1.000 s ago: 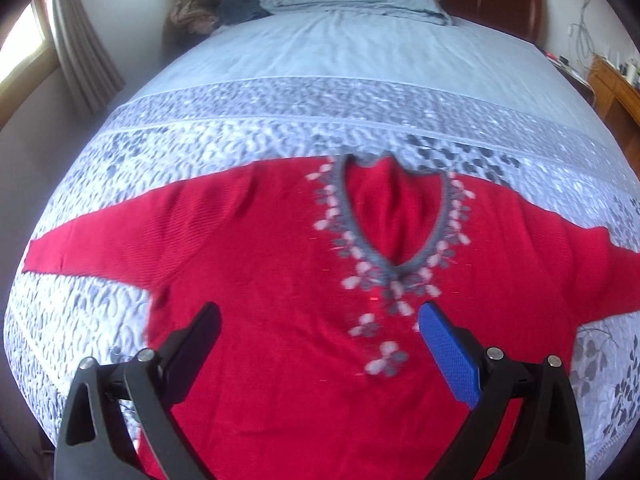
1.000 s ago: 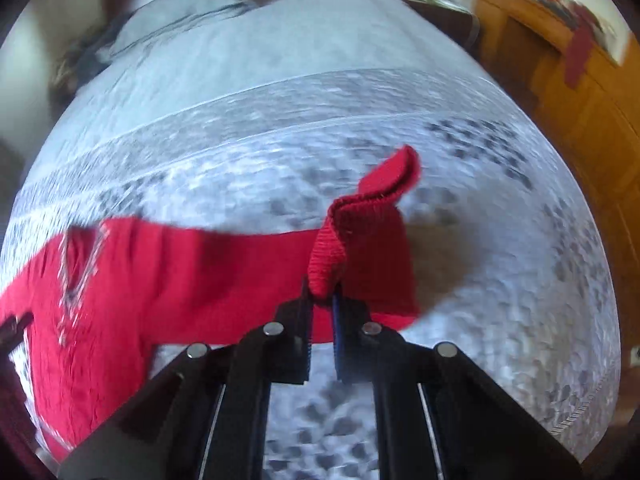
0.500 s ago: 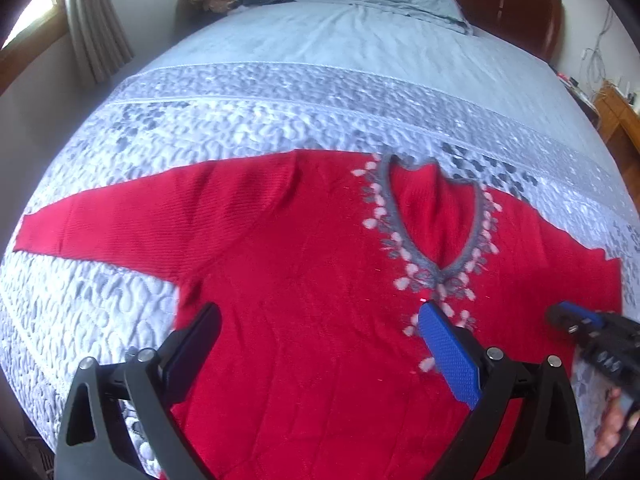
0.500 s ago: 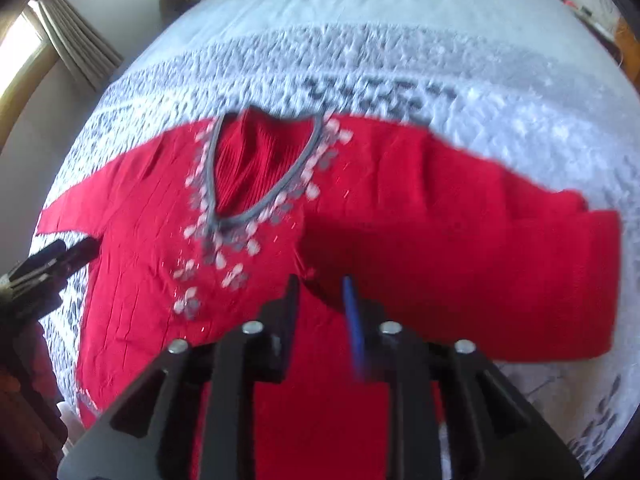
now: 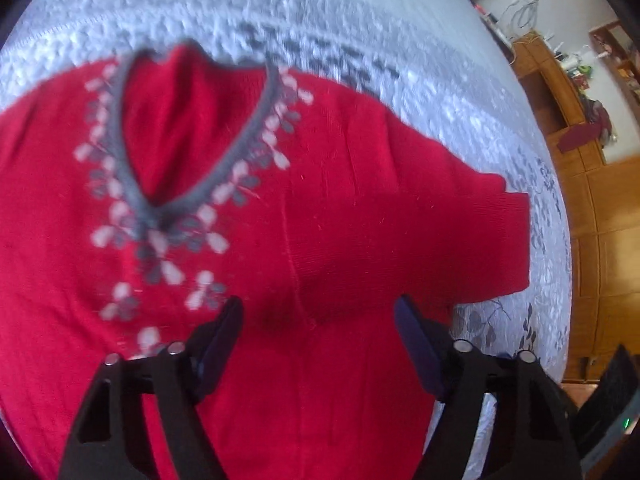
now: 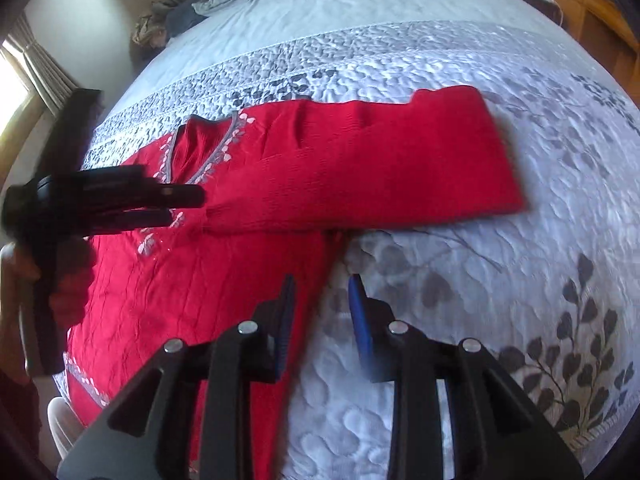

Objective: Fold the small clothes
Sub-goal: 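Grasp the other sleeve near the shoulder with the left tool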

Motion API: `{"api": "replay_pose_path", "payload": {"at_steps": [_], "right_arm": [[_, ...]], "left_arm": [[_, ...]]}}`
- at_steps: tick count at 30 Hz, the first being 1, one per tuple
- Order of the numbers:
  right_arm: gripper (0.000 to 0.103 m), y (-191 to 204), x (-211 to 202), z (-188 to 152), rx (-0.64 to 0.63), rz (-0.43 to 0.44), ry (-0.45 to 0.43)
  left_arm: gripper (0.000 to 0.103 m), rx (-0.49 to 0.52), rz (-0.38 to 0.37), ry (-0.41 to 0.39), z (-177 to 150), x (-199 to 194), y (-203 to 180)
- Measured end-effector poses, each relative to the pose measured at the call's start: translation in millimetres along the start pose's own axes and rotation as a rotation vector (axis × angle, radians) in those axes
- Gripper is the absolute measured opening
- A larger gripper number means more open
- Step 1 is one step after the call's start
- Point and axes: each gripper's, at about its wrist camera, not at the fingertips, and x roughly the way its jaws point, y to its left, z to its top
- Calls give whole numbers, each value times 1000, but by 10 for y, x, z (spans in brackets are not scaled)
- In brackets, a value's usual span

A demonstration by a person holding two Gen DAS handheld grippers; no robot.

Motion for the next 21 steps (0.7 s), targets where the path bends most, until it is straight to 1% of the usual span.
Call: {"api": "replay_pose_path", "payload": {"at_steps": [1,2,3,6,7,8,9,10,11,12,13,14,15,18,21], "right_arm": [[28,-17,-30,-34,4,5,-13],[28,-35,-42,-58,7,10,-22],[28,-60,-70,-96,16,19,-35],[30,-95,-78,-165,35,32,-54],[30,-98,-74,-187,35,30,-57],[30,-92,-66,-187,34,27,-57],[30,-87,-58,-201,32,20,-55],[30,-83,-60,-207,31,16,-55],[30,-85,-56,-215,32,16,-56],[30,-89,-63,-217,36,18,-58],[30,-95,-71,-218,39,19,-60],[30,-97,-91,-221,42,14,-63],[30,-107,-105,-227,44,8,-64],[31,-161,-152,-241,61,-1,-67],[32,-230,-204,-236,85,-12,-70]], "left_arm": [[65,-14,-13,12,15,69,4],[63,-28,-29,21,24,118,7],[59,-46,-40,26,46,188,11],[50,-57,-31,9,66,244,14],[42,-52,-30,-2,81,243,2],[37,-49,-24,-10,86,238,-10],[26,-48,-23,-13,84,221,-16],[19,-51,-31,-17,87,213,-30],[15,-57,-43,-20,94,197,-23],[9,-60,-54,-24,92,197,-39],[6,-60,-56,-29,87,175,-23],[6,-59,-53,-46,79,148,-31],[5,-64,-50,-78,58,87,-43],[5,-68,-80,-151,37,-132,-69],[5,-30,-64,-260,44,-596,-49]]}}
